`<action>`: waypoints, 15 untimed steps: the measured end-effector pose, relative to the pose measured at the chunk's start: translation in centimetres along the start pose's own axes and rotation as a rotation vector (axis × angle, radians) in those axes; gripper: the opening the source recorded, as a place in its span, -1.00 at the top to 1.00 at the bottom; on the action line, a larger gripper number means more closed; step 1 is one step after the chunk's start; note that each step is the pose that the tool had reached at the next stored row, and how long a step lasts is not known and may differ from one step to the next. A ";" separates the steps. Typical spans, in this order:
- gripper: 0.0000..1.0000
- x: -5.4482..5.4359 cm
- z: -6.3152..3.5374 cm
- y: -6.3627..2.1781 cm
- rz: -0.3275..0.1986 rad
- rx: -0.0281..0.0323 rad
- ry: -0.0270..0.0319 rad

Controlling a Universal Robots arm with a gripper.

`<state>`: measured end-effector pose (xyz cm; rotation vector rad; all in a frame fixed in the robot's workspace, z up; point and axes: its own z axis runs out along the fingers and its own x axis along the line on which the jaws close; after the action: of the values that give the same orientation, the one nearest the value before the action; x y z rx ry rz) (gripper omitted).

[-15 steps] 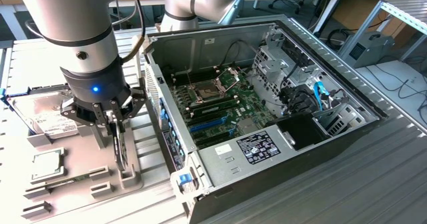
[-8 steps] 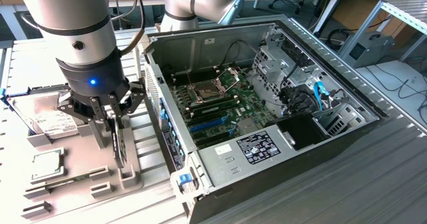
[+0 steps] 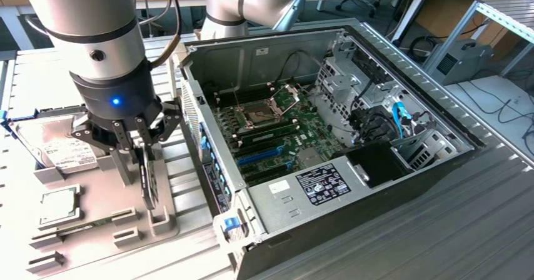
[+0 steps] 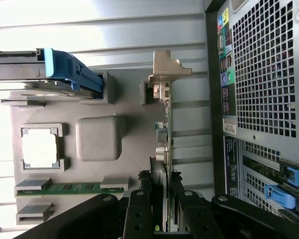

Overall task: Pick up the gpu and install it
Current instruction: 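Pick up the gpu and move the gpu toward the slot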

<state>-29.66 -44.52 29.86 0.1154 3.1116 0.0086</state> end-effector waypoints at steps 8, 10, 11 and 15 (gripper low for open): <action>0.48 0.0 -0.21 0.00 0.000 0.0000 0.0000; 0.48 0.0 -0.72 0.00 0.000 0.0000 0.0000; 0.48 0.0 -0.73 0.00 0.000 0.0000 0.0000; 0.48 0.0 -0.84 0.01 0.000 0.0000 0.0000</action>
<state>-29.66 -44.51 30.70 0.1154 3.1116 0.0086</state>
